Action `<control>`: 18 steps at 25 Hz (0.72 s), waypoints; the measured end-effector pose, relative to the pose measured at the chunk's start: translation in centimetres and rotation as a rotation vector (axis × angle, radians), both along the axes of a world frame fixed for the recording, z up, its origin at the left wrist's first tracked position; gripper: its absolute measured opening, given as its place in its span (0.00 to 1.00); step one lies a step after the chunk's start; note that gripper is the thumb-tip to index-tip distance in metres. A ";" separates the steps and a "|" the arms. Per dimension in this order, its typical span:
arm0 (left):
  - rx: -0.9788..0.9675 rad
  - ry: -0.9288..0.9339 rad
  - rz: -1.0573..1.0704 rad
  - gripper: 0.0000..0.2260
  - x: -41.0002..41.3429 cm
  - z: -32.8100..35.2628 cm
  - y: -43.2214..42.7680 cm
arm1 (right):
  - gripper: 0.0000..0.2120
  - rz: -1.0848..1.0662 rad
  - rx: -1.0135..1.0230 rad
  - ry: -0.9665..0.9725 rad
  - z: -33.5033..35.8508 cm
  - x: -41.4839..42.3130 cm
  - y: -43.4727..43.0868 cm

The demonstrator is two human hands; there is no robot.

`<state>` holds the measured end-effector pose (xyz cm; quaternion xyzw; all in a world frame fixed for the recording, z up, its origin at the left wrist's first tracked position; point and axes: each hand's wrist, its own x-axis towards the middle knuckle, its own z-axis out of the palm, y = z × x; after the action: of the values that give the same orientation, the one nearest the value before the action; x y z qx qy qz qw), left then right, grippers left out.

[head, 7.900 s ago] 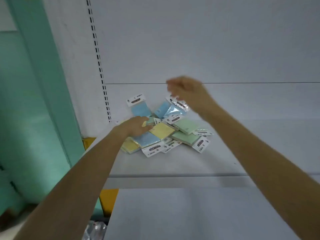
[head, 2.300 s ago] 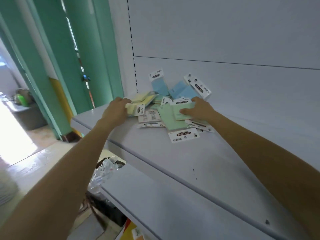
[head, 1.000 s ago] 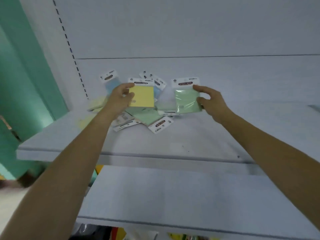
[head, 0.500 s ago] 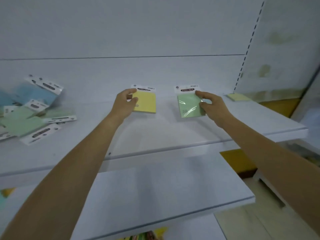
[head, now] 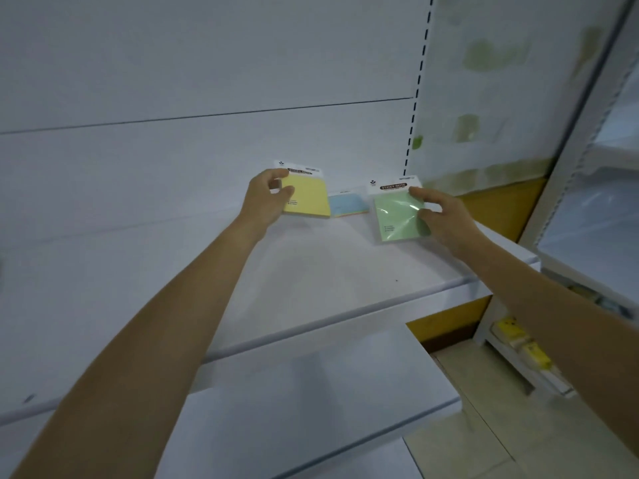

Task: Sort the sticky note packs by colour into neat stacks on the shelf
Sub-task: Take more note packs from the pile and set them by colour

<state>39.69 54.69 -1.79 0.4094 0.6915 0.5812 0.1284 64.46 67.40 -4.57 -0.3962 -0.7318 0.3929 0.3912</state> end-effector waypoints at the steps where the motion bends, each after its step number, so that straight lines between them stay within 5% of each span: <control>1: 0.005 -0.015 -0.020 0.15 0.3 0.2 1.6 | 0.21 -0.021 0.001 -0.001 0.1 0.5 0.9; 12: -0.125 -0.328 -0.251 0.20 8.1 0.5 17.5 | 0.21 -0.154 0.012 0.029 0.8 8.1 10.0; 18: -0.235 -0.189 -0.185 0.21 10.5 -1.3 21.0 | 0.20 -0.053 -0.037 0.012 0.2 9.6 13.0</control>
<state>50.21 75.69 -3.09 0.3971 0.6989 0.5180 0.2927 74.06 80.42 -4.33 -0.4203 -0.7115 0.3982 0.3984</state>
